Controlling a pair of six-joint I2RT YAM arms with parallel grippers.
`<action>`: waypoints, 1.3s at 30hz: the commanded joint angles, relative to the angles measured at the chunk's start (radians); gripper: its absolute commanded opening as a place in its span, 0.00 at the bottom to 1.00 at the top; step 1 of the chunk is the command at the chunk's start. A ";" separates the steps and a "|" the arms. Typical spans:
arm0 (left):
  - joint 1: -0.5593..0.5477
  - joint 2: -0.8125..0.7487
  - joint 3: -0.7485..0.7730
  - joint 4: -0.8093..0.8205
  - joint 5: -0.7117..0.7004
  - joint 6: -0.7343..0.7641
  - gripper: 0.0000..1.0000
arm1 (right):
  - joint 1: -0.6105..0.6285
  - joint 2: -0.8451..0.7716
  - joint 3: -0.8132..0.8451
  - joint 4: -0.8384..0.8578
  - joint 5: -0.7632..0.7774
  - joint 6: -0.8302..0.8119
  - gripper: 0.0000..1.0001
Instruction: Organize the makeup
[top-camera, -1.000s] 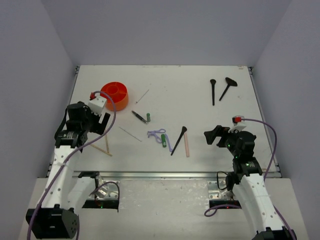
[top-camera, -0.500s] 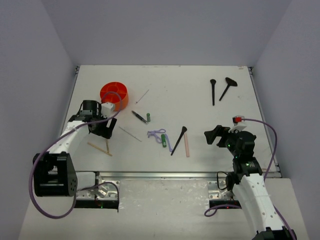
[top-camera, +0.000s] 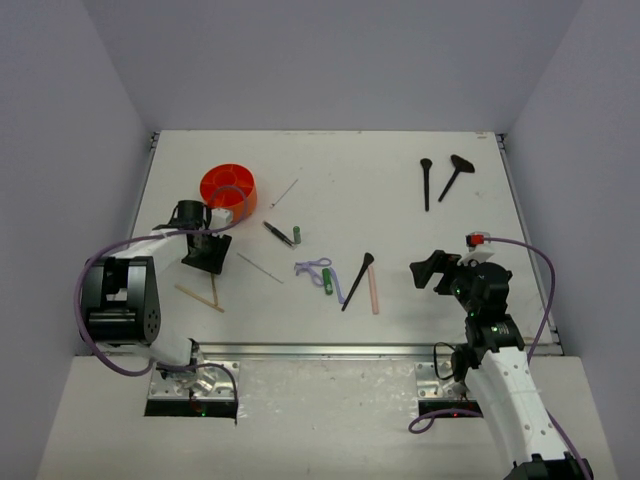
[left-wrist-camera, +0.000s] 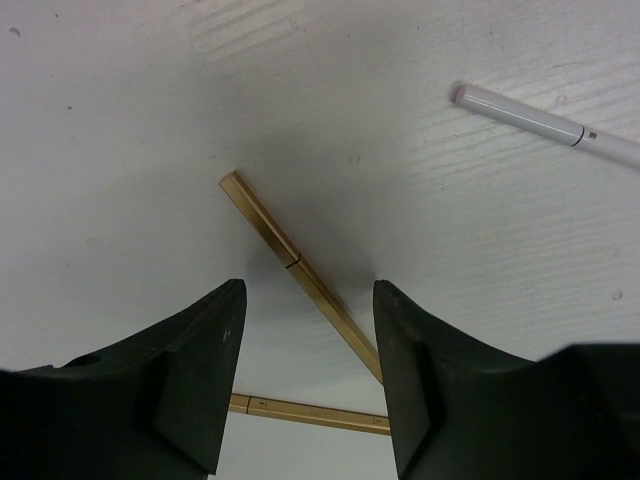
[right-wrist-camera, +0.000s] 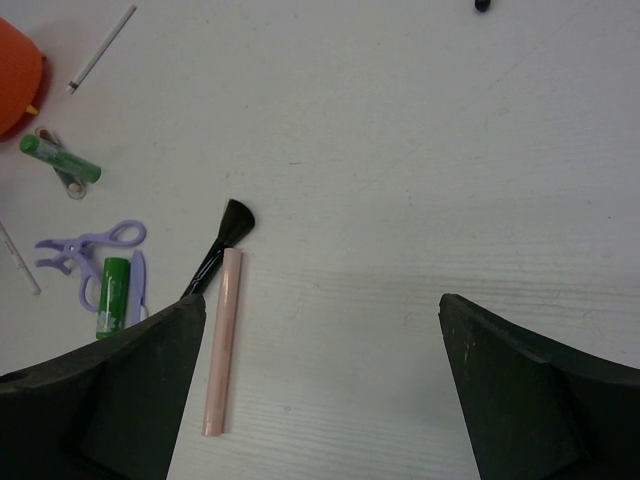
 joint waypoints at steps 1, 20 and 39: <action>-0.010 0.010 0.011 0.048 -0.002 -0.014 0.52 | -0.002 -0.005 -0.002 0.040 0.021 0.002 0.99; -0.010 0.048 0.019 0.052 0.002 -0.019 0.41 | -0.003 -0.013 0.001 0.035 0.037 -0.001 0.99; -0.010 0.075 0.069 0.043 0.012 -0.070 0.34 | -0.001 -0.043 0.009 0.016 0.065 -0.012 0.99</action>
